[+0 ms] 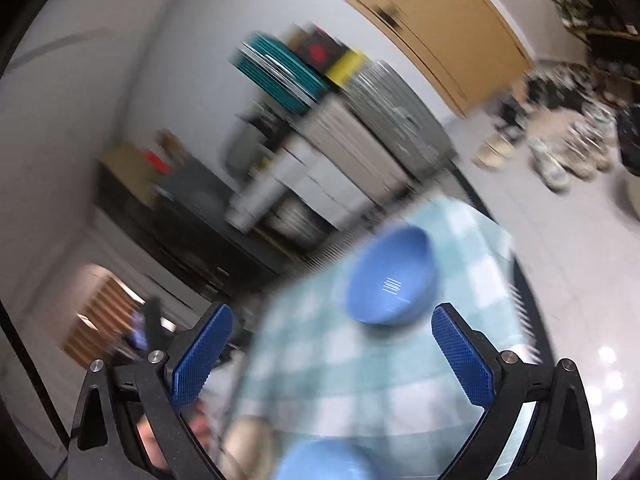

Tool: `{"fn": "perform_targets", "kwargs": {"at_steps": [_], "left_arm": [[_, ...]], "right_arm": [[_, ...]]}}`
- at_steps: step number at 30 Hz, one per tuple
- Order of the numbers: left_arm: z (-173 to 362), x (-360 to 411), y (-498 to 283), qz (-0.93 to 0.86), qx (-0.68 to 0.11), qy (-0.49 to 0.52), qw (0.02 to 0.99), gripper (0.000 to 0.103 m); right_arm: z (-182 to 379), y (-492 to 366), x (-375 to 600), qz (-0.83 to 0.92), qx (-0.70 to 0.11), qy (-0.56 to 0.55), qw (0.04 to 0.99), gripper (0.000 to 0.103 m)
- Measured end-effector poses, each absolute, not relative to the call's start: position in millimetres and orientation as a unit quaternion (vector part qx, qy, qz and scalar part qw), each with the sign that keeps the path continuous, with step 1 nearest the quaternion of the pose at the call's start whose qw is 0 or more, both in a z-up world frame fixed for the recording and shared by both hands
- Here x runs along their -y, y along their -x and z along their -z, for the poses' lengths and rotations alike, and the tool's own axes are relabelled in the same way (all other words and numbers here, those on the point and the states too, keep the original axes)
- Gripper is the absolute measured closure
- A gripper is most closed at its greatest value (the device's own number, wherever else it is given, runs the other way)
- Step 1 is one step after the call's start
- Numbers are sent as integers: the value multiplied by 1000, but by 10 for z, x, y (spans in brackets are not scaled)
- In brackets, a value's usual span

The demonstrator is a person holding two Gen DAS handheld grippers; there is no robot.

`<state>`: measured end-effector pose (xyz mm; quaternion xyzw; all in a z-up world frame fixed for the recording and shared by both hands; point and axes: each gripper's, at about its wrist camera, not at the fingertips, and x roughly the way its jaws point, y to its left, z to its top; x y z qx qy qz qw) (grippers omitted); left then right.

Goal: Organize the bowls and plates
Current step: 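Move both grippers toward the last blue bowl, then close both grippers on opposite sides of the last blue bowl's rim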

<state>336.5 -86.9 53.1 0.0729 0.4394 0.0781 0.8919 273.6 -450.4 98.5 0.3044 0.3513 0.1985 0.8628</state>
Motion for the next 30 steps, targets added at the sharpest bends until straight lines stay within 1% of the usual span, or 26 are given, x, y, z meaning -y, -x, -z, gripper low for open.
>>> {"fn": "perform_targets", "kwargs": {"at_steps": [2,5,7,8,10,12,16,18,19,21,23,26,29,30], "left_arm": [[-469,880,-3580,-74,-455,-70,884,0],[-332,819,-3891,-42,-493,10,869,0],[-186,798,-4084,-36,-515,61,854,0],[-127,819,-4156,-33,-522,69,850,0],[-8,925,-4311,-38,-535,59,842,0],[48,996,-4426,-33,-542,61,837,0],[162,1143,-4641,-26,-561,49,826,0],[255,1215,-4700,-26,-572,30,819,0],[314,1248,-4730,-28,-578,22,815,0],[379,1255,-4759,-21,-584,37,811,0],[425,1238,-4778,-8,-589,68,805,0],[478,1258,-4821,-1,-601,81,795,1],[472,1296,-4857,0,-600,74,797,1],[467,1299,-4864,1,-597,74,799,1]], "right_arm": [[-856,-3009,4468,-186,-376,-294,859,5],[-630,-3370,4407,-174,-424,-281,843,6],[-512,-3622,4337,-162,-454,-267,835,14],[-434,-3728,4317,-156,-462,-261,833,15],[-285,-3968,4260,-137,-486,-247,827,29],[-127,-4182,4267,-131,-500,-258,817,37],[49,-4434,4245,-128,-503,-257,815,37],[150,-4528,4227,-118,-515,-255,810,37],[214,-4586,4206,-114,-528,-257,802,39],[313,-4697,4172,-105,-542,-259,792,43],[362,-4757,4130,-110,-549,-251,789,43],[417,-4767,4150,-108,-554,-250,787,45],[495,-4775,4195,-105,-561,-258,779,54],[518,-4787,4193,-107,-563,-260,777,61]]}}
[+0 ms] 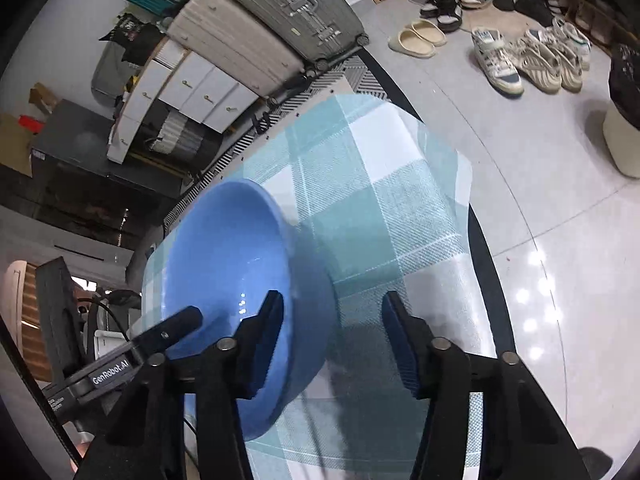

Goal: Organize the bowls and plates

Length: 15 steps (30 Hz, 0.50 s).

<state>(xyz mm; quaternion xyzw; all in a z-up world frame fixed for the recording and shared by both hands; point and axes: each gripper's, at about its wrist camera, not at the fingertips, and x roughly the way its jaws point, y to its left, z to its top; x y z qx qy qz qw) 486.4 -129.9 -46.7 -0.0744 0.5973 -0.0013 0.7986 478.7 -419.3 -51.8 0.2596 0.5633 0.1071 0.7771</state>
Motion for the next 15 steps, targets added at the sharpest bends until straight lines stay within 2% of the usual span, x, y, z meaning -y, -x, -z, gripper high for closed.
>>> {"fn": "perform_targets", "kwargs": {"at_steps": [1,2,4,5,7,8,11,13,15], "left_arm": [[467,1305,-4874,4,-597,75,799,2],[469,1305,-4879,6,-594,76,801,5],[478,1330,-4893,13,-594,67,802,31],[492,1343,-4905,17,-597,62,800,38],[548,1353,-4925,26,-606,62,792,58],[563,1350,-4925,30,-608,67,790,60],[580,1343,-4909,32,-604,72,793,74],[534,1372,-4852,42,-583,73,808,93],[488,1445,-4802,43,-565,49,823,96]], "right_arm": [[536,-4798,4179,-115,-565,-261,774,70],[540,-4801,4162,-118,-565,-259,774,73],[543,-4819,4144,-118,-563,-254,777,76],[541,-4819,4130,-120,-564,-254,776,77],[527,-4823,4091,-119,-565,-248,778,82],[520,-4824,4078,-122,-564,-244,779,84],[482,-4802,4039,-116,-561,-238,784,87],[488,-4796,4014,-117,-562,-236,784,88],[503,-4787,4006,-111,-561,-233,787,90]]}}
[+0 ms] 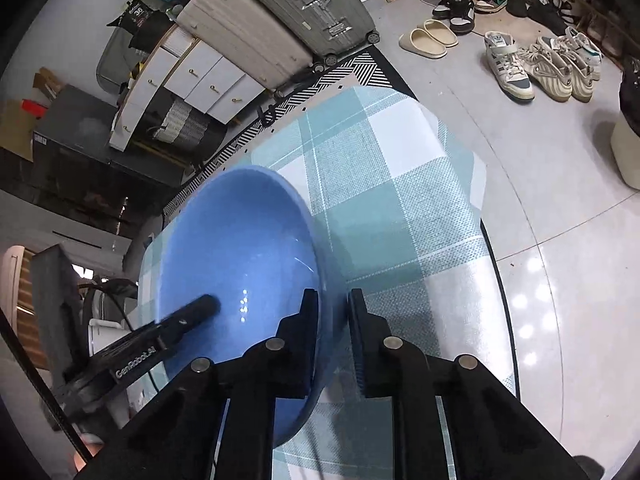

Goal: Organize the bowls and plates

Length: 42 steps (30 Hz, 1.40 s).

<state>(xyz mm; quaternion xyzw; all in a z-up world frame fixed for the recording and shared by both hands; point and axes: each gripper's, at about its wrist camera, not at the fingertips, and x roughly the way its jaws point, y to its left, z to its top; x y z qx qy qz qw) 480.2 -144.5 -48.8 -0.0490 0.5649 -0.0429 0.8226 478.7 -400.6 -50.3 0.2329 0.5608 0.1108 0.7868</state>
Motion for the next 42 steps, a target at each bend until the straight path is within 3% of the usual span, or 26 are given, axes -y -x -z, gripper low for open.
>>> {"fn": "perform_targets", "kwargs": {"at_steps": [23,42], "left_arm": [[143,1469,-4475,71,-564,60,821,98],[-694,1296,-3222,85,-516,42,851,98]], "right_arm": [[34,-4462,4099,-97,-544,-230,801,92],[-841,-3098,3888,-144,-491,-240,825,94]]}}
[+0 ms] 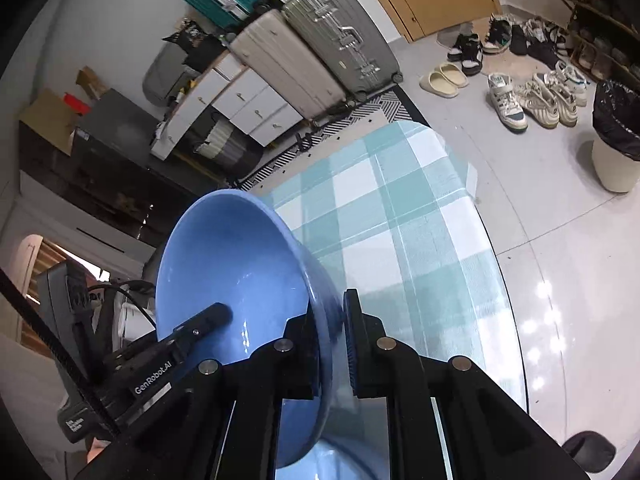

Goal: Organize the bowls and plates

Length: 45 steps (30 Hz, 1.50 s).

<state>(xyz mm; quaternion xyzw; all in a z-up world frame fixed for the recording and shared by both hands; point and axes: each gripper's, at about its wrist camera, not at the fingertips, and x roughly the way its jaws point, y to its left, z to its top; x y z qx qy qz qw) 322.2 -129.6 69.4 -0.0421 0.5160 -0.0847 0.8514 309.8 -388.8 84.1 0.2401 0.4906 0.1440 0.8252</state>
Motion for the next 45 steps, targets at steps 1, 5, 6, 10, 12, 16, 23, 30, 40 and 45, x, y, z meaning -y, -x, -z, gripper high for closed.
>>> {"fn": "perform_targets", "kwargs": {"at_steps": [1,5,6,10,12,16,23,30,40,45], "left_arm": [[-744,1276,-3121,84,-512,47,853,98],[-790,1252,-2890,79,-515,56,852,98],[-761,1235,-2847,79,-521,64,847,98],[-651,1223,-2726,78,-539,76,835,98],[-660,1243,-2690,78,-539,70,836,98],[-732,1224,-2631,78,-538,70,837,98],[-797,1117,-2467,76,-540,89,833,98],[-785,989,-2129,74,-538,97,834,97],[-689,914,-1684,74,-531,98,838,97],[-583,946,-1606,73,-535,94,836,97]], "right_arm": [[-877,-2985,3878,-148,-488,-243,825,94],[-924,-2718,3866,-146,-489,-251,822,94],[-909,-2656,3864,-142,-492,-253,821,94],[-871,-2524,3843,-136,-505,-253,814,94],[-892,-2497,3831,-135,-509,-251,812,94],[-976,-2499,3803,-136,-512,-241,813,94],[-1051,-2340,3724,-139,-517,-242,809,94],[-994,-1951,3617,-142,-520,-248,805,94],[-925,-1533,3524,-145,-526,-240,803,93],[-792,-1434,3559,-149,-530,-239,800,93]]}}
